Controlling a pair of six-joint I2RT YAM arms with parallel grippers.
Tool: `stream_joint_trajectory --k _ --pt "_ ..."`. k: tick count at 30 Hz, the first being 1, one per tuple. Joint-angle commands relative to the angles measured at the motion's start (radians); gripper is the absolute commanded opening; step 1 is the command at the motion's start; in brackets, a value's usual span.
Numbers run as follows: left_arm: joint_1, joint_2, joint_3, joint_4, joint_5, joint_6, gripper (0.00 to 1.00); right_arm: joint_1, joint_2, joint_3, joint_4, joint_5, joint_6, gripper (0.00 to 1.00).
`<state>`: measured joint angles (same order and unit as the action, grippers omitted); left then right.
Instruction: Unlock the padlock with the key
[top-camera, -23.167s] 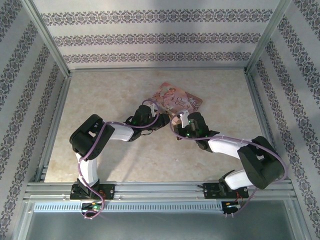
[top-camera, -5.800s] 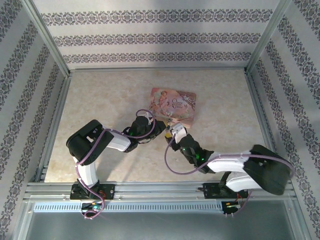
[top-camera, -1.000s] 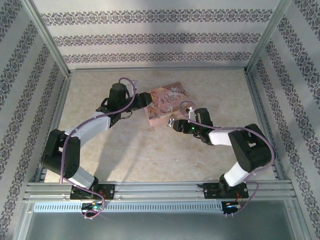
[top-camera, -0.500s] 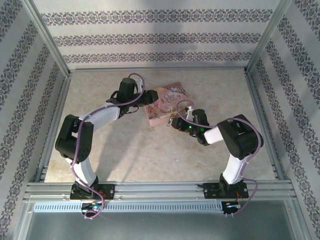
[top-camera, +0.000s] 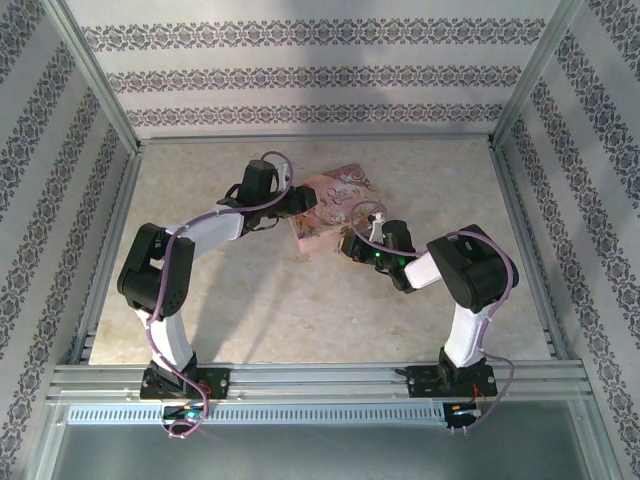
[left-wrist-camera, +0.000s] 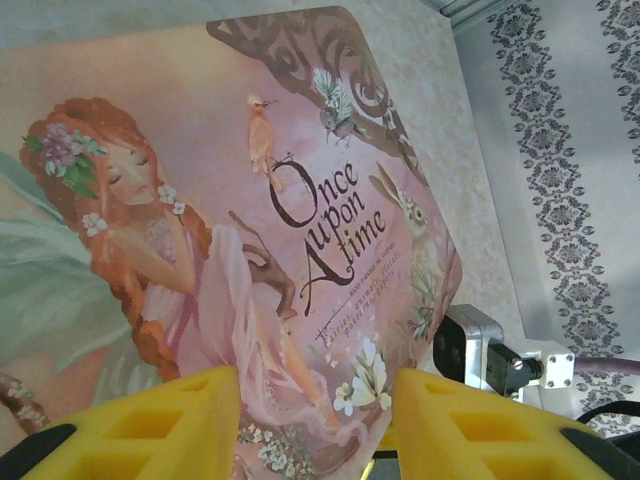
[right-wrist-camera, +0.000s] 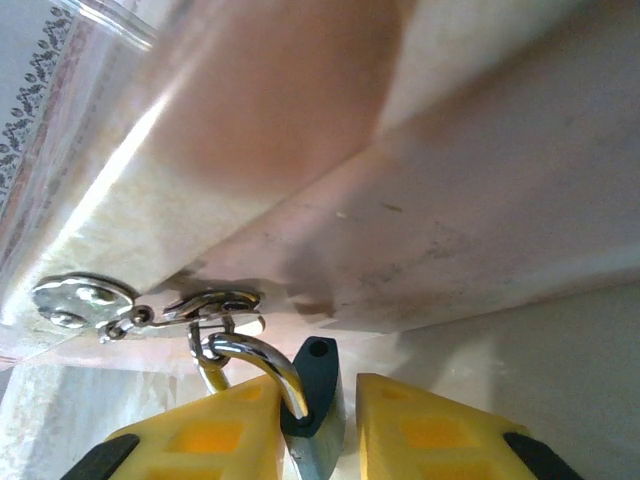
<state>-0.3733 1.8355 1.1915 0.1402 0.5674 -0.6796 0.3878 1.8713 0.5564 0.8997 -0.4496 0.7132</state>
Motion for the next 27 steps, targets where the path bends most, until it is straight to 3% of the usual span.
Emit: stream_joint_trajectory --k 1,10,19,27 --pt "-0.013 0.005 0.005 -0.016 -0.012 0.027 0.44 0.018 0.017 0.014 0.025 0.007 0.021 0.22" --pt "-0.014 -0.012 -0.027 -0.046 -0.049 0.049 0.44 0.027 -0.058 -0.03 -0.042 0.134 0.04 0.06" --pt "-0.029 -0.025 -0.064 -0.073 -0.084 0.068 0.44 0.068 -0.21 0.026 -0.435 0.349 0.029 0.04" --pt "-0.044 -0.013 -0.08 -0.067 -0.089 0.062 0.43 0.097 -0.212 0.12 -0.686 0.458 0.107 0.03"
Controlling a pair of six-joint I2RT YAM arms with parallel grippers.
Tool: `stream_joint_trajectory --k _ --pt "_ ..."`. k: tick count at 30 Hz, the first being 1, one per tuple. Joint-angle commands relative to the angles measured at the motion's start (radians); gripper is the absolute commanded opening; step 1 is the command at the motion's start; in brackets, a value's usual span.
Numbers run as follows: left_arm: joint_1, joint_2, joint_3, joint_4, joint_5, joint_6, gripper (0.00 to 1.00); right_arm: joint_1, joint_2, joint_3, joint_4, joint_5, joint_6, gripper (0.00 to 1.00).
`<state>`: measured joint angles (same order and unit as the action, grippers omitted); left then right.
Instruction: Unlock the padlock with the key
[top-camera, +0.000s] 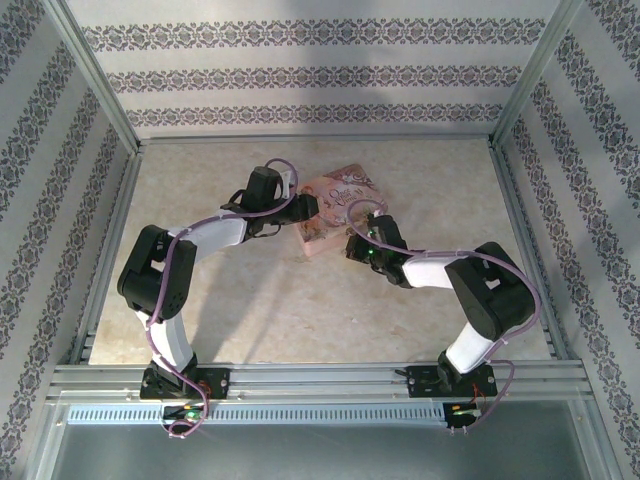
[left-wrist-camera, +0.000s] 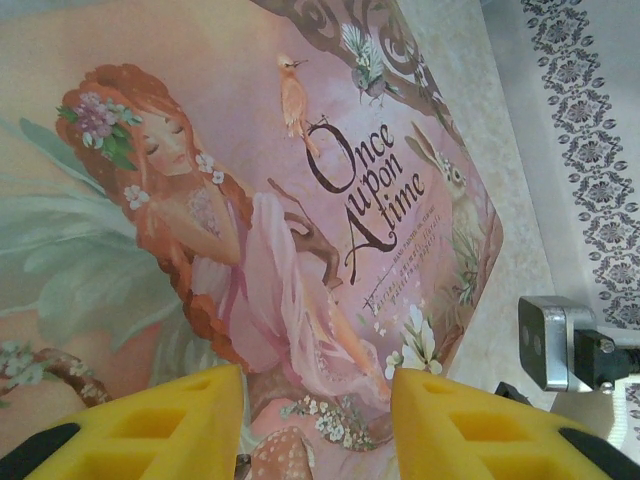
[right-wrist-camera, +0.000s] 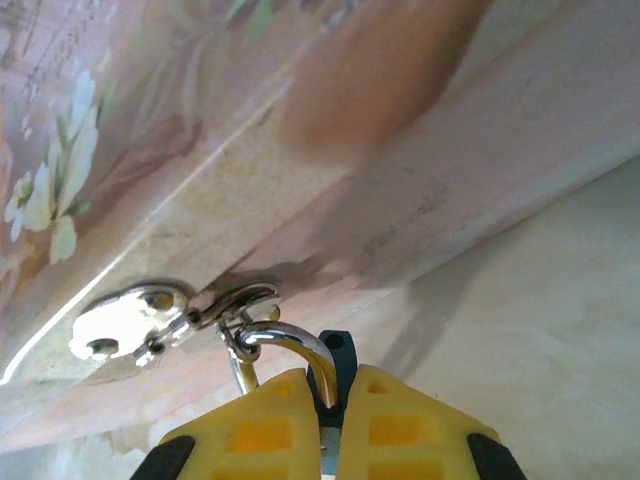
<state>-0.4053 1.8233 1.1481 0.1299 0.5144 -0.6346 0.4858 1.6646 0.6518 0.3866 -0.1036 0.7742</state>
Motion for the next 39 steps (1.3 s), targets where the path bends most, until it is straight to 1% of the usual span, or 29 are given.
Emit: stream_joint_trajectory --k 1,3,7,9,12,16,20,24,28,31,36,39 --pt "-0.015 0.0 -0.038 -0.054 -0.037 0.016 0.43 0.008 -0.001 0.041 -0.199 0.129 0.052 0.03" --pt "-0.018 0.004 -0.038 -0.05 -0.036 0.014 0.43 0.027 0.013 0.07 -0.235 0.157 0.061 0.04" --pt "-0.017 0.012 -0.038 -0.044 -0.034 0.01 0.43 0.056 0.051 0.11 -0.237 0.168 0.086 0.05" --pt "-0.018 0.013 -0.039 -0.042 -0.032 0.009 0.43 0.064 0.061 0.118 -0.229 0.162 0.086 0.08" --pt "-0.018 0.012 -0.038 -0.043 -0.035 0.011 0.43 0.068 0.042 0.1 -0.212 0.159 0.082 0.17" --pt "-0.017 0.012 -0.039 -0.039 -0.038 0.009 0.43 0.068 -0.028 0.057 -0.211 0.171 0.058 0.3" --pt "-0.018 0.014 -0.043 -0.03 -0.037 0.003 0.43 0.068 -0.103 0.024 -0.221 0.158 0.037 0.41" --pt "-0.017 0.012 -0.046 -0.029 -0.035 0.002 0.43 0.068 -0.176 -0.008 -0.224 0.126 -0.003 0.48" --pt "-0.017 0.006 -0.052 -0.025 -0.036 0.002 0.43 0.053 -0.271 -0.062 -0.227 0.103 -0.048 0.5" --pt "-0.017 0.003 -0.055 -0.027 -0.037 0.005 0.43 0.002 -0.337 -0.103 -0.207 0.02 -0.103 0.48" --pt "-0.018 0.002 -0.06 -0.033 -0.042 0.012 0.44 -0.118 -0.426 -0.129 -0.205 -0.214 -0.197 0.5" --pt "-0.017 0.001 -0.062 -0.031 -0.042 0.013 0.44 -0.174 -0.444 -0.133 -0.202 -0.341 -0.231 0.51"
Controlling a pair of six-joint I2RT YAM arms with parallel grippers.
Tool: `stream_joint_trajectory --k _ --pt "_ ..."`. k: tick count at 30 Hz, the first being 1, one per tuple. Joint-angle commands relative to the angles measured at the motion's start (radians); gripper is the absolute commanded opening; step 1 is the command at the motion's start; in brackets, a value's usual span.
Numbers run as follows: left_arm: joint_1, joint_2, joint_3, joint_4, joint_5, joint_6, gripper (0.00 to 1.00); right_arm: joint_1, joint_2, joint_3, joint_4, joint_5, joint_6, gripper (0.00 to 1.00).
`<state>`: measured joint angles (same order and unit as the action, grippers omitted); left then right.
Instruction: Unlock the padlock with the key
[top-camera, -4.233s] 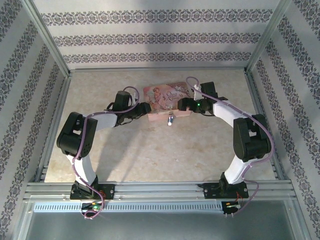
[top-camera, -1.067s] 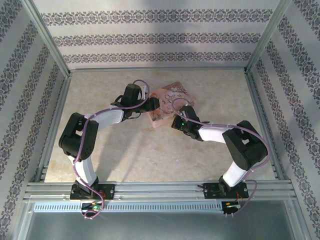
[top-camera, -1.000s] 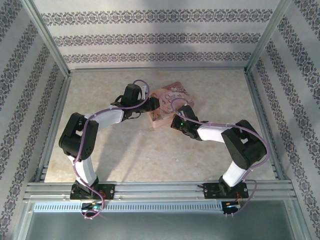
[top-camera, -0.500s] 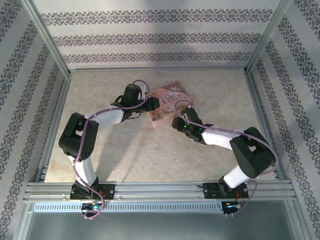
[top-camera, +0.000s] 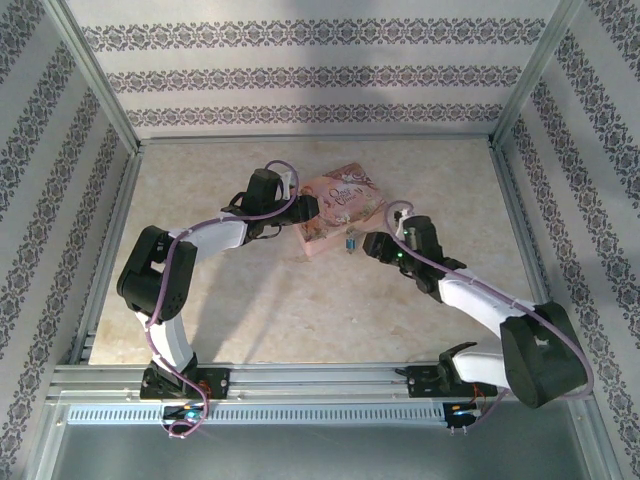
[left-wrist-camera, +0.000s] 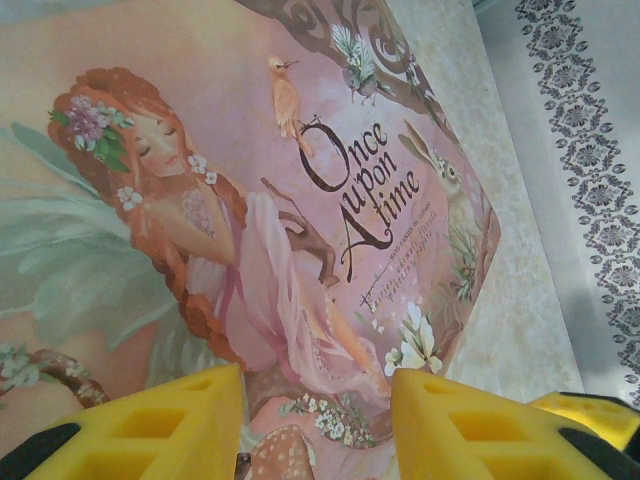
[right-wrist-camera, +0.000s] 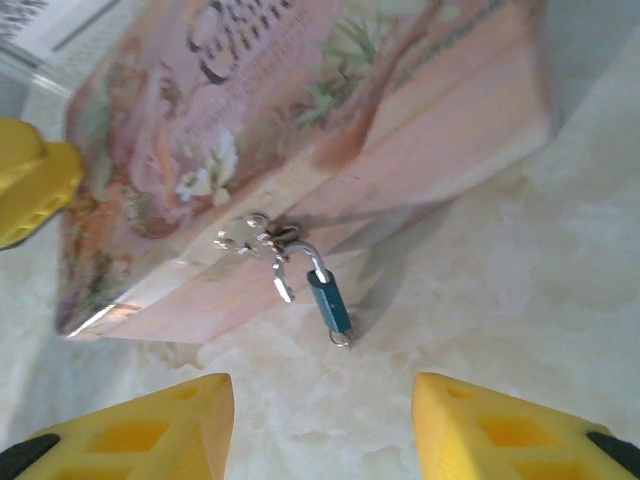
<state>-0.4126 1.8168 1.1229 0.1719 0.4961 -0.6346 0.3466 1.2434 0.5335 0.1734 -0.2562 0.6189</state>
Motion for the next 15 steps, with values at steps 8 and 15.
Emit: stream_joint_trajectory --k 8,15 --pt "-0.011 0.01 -0.037 -0.072 -0.022 0.01 0.43 -0.116 0.115 0.037 0.061 -0.439 -0.107 0.48" --pt "-0.009 0.011 -0.038 -0.063 -0.016 0.003 0.43 -0.118 0.277 0.079 0.193 -0.407 -0.08 0.42"
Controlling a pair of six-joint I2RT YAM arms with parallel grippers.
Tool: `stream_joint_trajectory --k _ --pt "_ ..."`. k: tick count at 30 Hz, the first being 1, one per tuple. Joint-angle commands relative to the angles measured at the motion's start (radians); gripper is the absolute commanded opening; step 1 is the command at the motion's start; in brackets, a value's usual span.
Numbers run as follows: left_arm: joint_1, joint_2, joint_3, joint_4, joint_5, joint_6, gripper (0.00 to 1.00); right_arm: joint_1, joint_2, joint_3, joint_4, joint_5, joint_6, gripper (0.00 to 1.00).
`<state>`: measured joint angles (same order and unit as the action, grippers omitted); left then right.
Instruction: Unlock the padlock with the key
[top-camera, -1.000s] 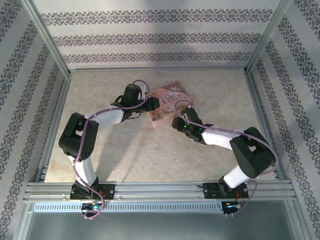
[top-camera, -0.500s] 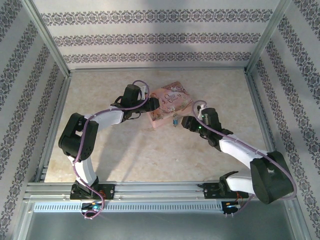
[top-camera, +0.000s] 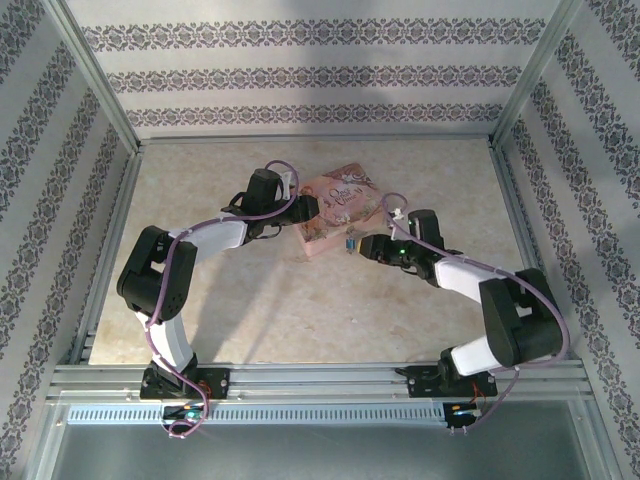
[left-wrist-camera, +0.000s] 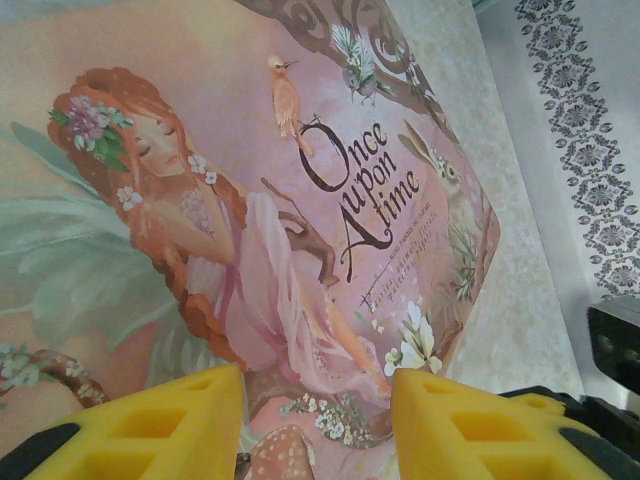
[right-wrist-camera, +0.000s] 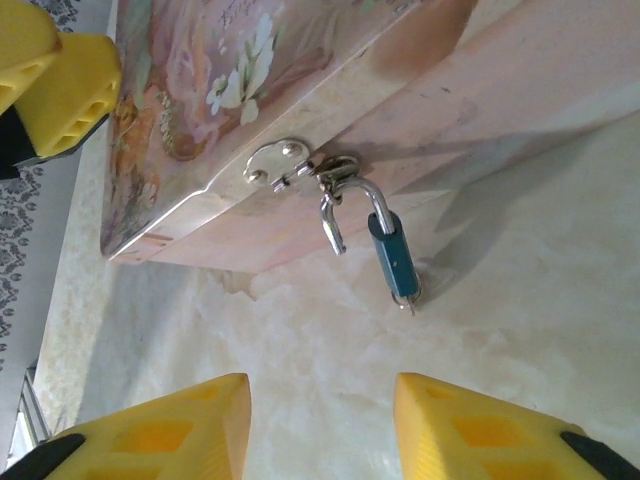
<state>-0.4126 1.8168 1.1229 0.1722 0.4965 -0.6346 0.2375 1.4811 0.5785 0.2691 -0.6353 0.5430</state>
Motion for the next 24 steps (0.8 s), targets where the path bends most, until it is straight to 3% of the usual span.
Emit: stream_joint_trajectory --k 1,24 --pt "-0.01 0.012 -0.037 -0.063 -0.016 0.002 0.43 -0.009 0.059 0.039 0.112 -0.028 0.0 0.41" --pt "-0.011 0.014 -0.038 -0.06 -0.015 -0.001 0.43 0.011 0.331 0.089 0.315 -0.026 0.061 0.33"
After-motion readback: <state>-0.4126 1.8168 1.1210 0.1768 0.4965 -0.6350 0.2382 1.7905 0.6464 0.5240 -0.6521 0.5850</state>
